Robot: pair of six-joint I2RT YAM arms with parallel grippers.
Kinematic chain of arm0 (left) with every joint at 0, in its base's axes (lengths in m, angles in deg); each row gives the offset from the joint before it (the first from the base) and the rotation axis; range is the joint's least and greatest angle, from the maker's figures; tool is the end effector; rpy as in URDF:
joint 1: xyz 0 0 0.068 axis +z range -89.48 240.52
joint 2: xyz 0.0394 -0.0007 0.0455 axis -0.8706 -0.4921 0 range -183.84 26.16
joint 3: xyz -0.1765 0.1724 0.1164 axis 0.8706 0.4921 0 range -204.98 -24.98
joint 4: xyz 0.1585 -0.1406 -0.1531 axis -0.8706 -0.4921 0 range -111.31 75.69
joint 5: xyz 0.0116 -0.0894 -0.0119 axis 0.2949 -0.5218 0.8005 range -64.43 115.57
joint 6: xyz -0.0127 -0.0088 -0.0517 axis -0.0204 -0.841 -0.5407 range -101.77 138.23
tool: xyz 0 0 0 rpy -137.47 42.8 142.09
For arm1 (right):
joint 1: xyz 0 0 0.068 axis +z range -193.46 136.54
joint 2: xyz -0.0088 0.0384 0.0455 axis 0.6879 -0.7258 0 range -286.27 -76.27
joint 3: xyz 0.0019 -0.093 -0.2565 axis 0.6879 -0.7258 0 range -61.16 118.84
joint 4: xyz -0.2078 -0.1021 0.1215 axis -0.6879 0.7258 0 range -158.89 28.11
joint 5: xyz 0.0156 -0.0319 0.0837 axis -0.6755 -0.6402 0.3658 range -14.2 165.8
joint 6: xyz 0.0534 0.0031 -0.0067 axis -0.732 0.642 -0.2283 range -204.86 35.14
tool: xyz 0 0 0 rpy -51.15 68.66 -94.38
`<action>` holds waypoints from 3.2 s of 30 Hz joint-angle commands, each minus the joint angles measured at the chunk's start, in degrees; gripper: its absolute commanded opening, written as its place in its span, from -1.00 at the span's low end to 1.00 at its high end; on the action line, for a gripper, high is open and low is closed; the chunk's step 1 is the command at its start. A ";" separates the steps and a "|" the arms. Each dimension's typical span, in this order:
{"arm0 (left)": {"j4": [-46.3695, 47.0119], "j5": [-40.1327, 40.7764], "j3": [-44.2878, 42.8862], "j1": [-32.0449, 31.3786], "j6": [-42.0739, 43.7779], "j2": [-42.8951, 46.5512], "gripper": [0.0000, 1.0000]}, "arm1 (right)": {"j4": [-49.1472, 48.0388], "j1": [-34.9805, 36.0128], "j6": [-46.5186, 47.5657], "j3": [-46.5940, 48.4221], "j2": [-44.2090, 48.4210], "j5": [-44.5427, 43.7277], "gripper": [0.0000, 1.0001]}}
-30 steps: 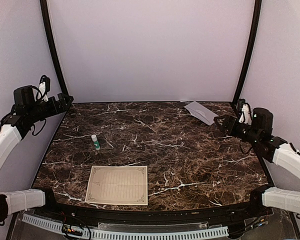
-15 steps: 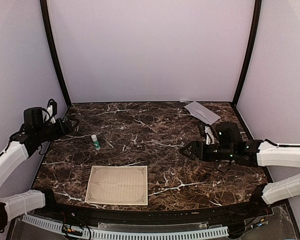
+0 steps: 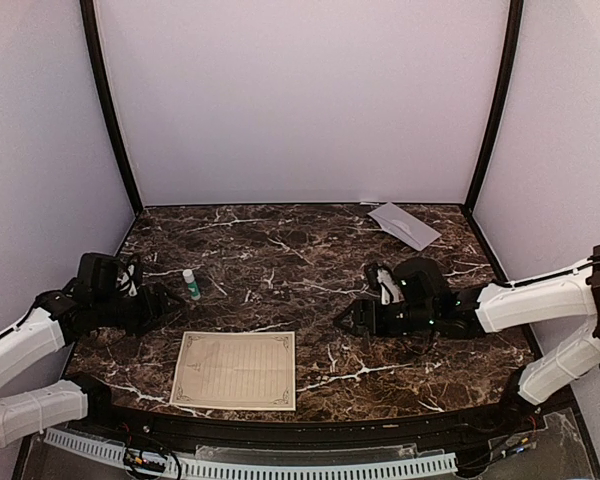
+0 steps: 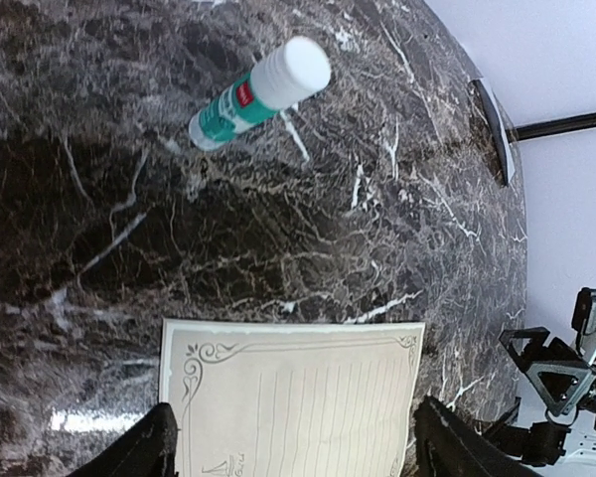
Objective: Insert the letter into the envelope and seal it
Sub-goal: Adjust the letter at the center of the board.
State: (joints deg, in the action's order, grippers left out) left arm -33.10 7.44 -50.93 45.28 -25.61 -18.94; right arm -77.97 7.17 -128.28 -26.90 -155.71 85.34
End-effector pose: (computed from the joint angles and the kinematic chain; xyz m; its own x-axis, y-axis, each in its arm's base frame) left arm 0.1609 -0.0553 0.2105 -0.7649 -0.4738 -0.4365 -0.0598 0.7269 -0.6842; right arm 0.1698 0.2164 0.1773 -0.8539 0.0280 -0.5198 -0.3585 0.6923 0.6263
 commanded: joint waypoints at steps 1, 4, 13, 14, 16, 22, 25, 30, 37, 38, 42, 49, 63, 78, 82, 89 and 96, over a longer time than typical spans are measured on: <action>-3.61 1.02 2.83 -2.26 -5.54 0.68 0.60 | -6.25 0.93 -0.57 1.57 -1.60 0.95 0.70; -4.86 0.33 4.26 -3.75 -6.11 -1.05 0.59 | -5.94 1.05 -0.24 1.82 -1.82 0.63 0.70; -3.71 -1.83 5.59 -7.28 -7.49 -5.75 0.27 | -6.20 1.06 0.29 1.63 -2.58 0.11 0.70; -3.45 -2.33 5.90 -7.36 -7.45 -6.30 0.22 | -6.29 1.05 0.31 1.75 -2.81 0.32 0.70; -2.81 -2.53 5.90 -7.56 -7.16 -7.78 0.05 | -6.53 1.14 0.35 1.86 -2.95 0.60 0.70; -2.24 -0.41 5.90 -8.16 -6.64 -10.07 -0.13 | -6.56 1.11 0.32 1.95 -2.84 0.61 0.70; -2.79 2.26 5.43 -8.92 -6.33 -10.47 -0.12 | -6.56 1.14 0.35 1.96 -3.00 0.56 0.70; -4.13 6.35 4.57 -10.33 -6.05 -12.34 0.05 | -6.96 1.13 0.01 1.95 -3.43 0.66 0.70; -3.87 8.28 4.96 -11.29 -6.52 -12.96 0.06 | -7.18 1.14 -0.05 1.55 -3.61 0.74 0.70; -2.94 7.80 5.52 -11.30 -6.42 -13.24 0.02 | -7.29 1.14 -0.12 1.39 -3.57 0.70 0.70; -0.37 2.13 6.10 -11.36 -4.80 -16.86 -0.07 | -8.96 1.14 -0.29 -0.31 -2.85 0.75 0.70; 1.74 -0.81 3.23 -13.18 0.07 -22.75 -0.21 | -7.67 1.14 0.40 0.58 -2.98 0.78 0.70; 19.76 -2.48 -5.84 -26.86 0.33 -40.18 -0.28 | -4.80 1.14 -1.71 -1.63 2.55 -1.56 0.71; 11.94 3.08 -12.07 -29.35 -0.07 -36.52 -0.11 | 8.53 -2.66 1.55 -1.81 5.47 -2.92 0.75; 12.78 2.52 -10.43 -29.33 -1.07 -36.33 -0.09 | 10.57 -6.68 3.72 -2.89 6.22 1.32 0.75; 16.50 -0.80 -8.64 -29.35 -2.58 -37.61 -0.22 | 10.66 -8.09 5.22 -2.87 4.58 5.30 0.67; 17.36 -1.79 -8.35 -29.32 -2.53 -40.13 -0.29 | 10.36 -8.36 6.03 -2.33 0.87 6.03 0.44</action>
State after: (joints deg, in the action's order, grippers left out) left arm -16.75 7.00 -60.22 16.10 -27.75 -58.00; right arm -67.15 -0.83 -123.34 -29.41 -152.83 89.69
